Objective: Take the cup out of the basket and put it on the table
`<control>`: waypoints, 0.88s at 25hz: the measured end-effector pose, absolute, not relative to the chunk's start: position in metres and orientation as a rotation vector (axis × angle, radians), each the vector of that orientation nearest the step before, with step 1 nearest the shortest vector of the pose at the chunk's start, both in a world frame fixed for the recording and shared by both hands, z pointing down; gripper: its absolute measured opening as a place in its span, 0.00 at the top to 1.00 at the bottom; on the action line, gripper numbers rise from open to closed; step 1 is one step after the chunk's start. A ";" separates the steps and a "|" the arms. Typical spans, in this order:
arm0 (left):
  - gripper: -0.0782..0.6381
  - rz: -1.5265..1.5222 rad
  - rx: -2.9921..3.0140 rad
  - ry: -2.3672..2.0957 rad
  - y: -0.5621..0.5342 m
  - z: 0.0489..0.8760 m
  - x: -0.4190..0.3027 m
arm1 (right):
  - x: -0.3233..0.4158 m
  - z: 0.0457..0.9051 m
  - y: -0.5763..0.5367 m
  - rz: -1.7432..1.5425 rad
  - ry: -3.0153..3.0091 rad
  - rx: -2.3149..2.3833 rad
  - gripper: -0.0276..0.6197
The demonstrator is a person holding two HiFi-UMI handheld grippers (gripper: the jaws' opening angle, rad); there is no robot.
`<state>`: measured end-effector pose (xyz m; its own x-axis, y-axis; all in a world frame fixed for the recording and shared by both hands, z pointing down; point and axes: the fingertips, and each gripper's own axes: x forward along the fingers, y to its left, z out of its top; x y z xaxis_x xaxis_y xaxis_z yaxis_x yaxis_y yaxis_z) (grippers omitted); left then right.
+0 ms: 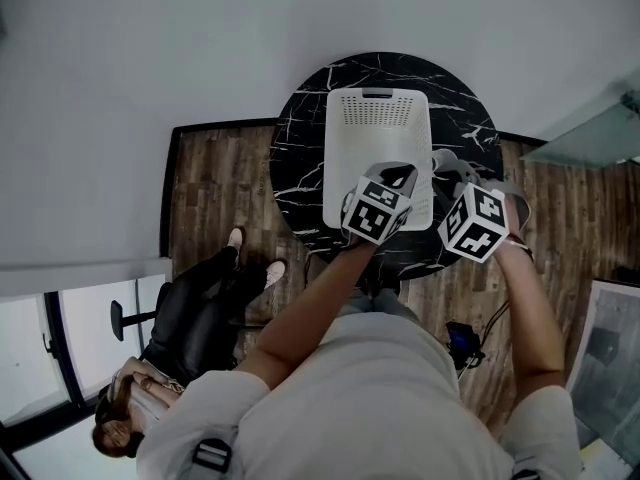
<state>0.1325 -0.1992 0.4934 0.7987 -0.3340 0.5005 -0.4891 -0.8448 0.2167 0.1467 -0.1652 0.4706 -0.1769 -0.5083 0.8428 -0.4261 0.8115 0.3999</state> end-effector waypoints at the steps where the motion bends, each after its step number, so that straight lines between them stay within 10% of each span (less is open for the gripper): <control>1: 0.88 0.648 2.659 -0.609 -0.197 0.492 0.139 | 0.152 0.469 -0.162 -0.080 -1.795 0.728 0.92; 22: 0.88 0.702 2.752 -0.252 -0.126 0.496 0.256 | 0.258 0.477 -0.091 0.100 -1.663 0.921 0.92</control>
<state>0.2563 -0.1261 0.4965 0.8662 -0.0966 0.4903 -0.2373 -0.9430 0.2334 0.2582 -0.0911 0.4771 -0.0159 -0.5109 0.8595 -0.6105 0.6857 0.3963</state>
